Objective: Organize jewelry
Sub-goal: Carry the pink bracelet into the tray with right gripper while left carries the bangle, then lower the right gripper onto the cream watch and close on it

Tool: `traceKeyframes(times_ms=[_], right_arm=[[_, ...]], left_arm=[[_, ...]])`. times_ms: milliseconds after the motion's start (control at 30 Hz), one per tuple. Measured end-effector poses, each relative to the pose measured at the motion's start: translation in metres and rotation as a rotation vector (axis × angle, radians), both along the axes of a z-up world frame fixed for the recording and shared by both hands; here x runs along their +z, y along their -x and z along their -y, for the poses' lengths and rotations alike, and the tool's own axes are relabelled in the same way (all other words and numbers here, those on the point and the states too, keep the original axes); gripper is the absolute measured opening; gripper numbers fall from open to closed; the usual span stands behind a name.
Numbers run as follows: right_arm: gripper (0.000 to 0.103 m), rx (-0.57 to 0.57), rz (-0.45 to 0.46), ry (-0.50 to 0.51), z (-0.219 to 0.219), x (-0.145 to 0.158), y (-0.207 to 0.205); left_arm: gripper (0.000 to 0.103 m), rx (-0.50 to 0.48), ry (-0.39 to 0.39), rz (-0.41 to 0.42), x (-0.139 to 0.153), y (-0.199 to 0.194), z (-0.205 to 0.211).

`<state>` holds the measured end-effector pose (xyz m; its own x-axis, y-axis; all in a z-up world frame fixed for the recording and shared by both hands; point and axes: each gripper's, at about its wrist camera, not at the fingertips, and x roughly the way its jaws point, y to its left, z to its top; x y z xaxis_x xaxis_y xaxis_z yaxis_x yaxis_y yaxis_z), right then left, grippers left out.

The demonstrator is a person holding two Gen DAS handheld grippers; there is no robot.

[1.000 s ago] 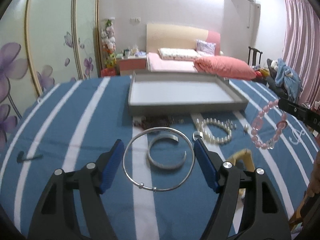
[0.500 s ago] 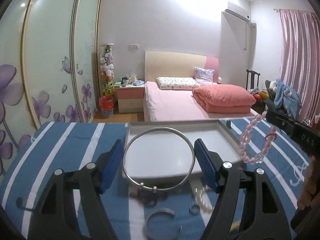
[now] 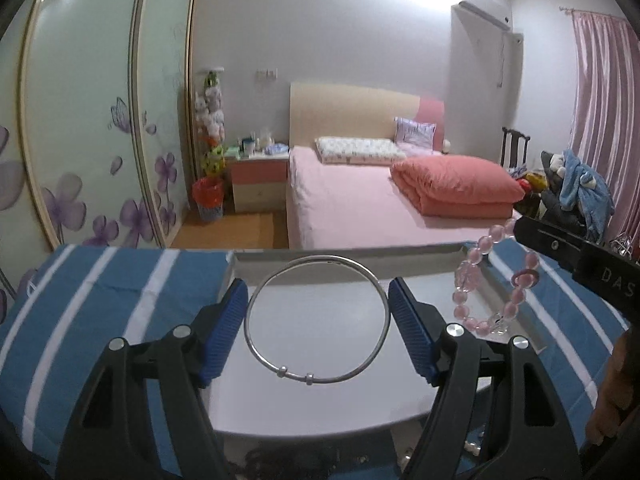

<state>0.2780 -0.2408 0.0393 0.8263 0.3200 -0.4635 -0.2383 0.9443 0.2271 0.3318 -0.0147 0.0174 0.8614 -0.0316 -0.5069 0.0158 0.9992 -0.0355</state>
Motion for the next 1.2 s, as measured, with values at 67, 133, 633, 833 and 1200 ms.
traceKeyframes(times_ms=[67, 133, 633, 833, 1200], right_arm=[[0.020, 0.014, -0.035, -0.010, -0.003, -0.009, -0.010], [0.020, 0.023, -0.057, -0.014, -0.006, -0.015, -0.016], [0.046, -0.006, -0.097, 0.052, -0.013, -0.031, -0.032], [0.046, -0.004, -0.046, 0.079, -0.015, -0.017, -0.019], [0.046, 0.033, -0.041, 0.108, -0.005, -0.011, 0.050]], left_arm=[[0.070, 0.000, -0.004, -0.017, -0.009, -0.007, 0.000], [0.071, -0.002, -0.004, -0.028, -0.015, -0.012, 0.000], [0.071, 0.008, -0.006, -0.067, -0.038, -0.034, -0.008], [0.072, 0.030, 0.006, -0.043, -0.027, -0.025, -0.015], [0.076, 0.037, 0.028, -0.015, -0.010, 0.050, -0.037]])
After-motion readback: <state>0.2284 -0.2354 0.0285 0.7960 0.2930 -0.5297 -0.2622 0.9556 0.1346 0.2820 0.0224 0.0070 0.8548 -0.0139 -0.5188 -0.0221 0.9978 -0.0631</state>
